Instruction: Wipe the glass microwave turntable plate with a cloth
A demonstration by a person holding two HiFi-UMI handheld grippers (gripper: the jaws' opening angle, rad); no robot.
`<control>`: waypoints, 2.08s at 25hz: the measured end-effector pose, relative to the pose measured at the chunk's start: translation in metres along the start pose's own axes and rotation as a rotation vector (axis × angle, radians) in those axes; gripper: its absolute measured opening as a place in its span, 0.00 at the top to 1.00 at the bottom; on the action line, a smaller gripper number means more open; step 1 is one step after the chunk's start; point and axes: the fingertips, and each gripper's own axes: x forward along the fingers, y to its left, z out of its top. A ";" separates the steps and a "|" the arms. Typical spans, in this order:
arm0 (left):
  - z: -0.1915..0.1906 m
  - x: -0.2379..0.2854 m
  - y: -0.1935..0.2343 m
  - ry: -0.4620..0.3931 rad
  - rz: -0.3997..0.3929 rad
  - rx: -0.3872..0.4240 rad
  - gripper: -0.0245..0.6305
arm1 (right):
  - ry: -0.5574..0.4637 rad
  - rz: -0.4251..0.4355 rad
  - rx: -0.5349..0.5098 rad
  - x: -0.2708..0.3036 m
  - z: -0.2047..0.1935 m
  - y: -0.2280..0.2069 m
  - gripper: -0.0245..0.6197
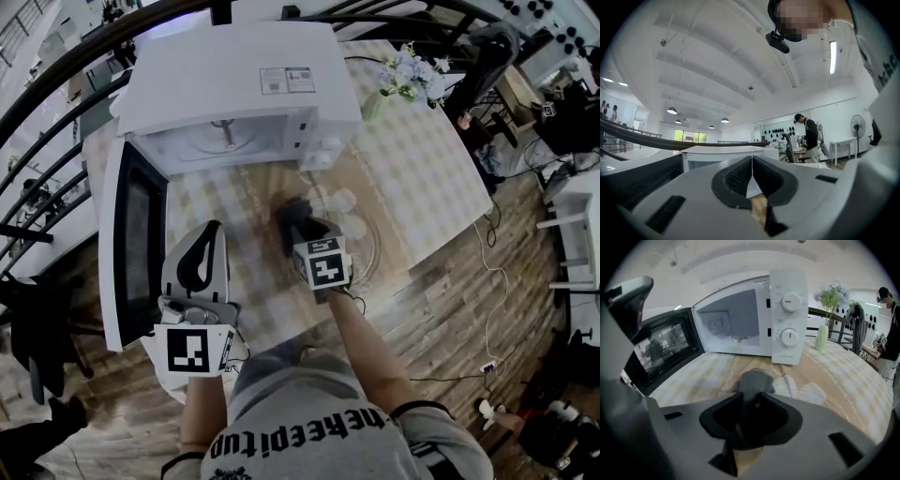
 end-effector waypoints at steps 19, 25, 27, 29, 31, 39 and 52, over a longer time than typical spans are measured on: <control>-0.010 0.023 -0.015 0.021 -0.032 -0.013 0.95 | 0.028 -0.137 0.052 -0.007 -0.015 -0.094 0.77; -0.011 0.028 -0.021 0.018 -0.045 -0.016 0.95 | 0.032 -0.204 0.137 -0.022 -0.029 -0.136 0.77; -0.011 0.028 -0.023 0.015 -0.050 -0.016 0.95 | 0.034 -0.226 0.153 -0.027 -0.034 -0.147 0.77; -0.010 0.028 -0.023 0.014 -0.051 -0.015 0.95 | 0.034 -0.247 0.163 -0.032 -0.038 -0.157 0.77; -0.009 0.026 -0.022 0.014 -0.048 -0.015 0.95 | 0.037 -0.257 0.172 -0.034 -0.040 -0.163 0.77; -0.007 0.023 -0.021 0.007 -0.045 -0.018 0.95 | -0.007 -0.132 0.184 -0.041 -0.019 -0.110 0.78; -0.007 0.016 -0.020 0.009 -0.038 -0.016 0.95 | 0.053 0.106 -0.020 -0.019 -0.036 0.026 0.78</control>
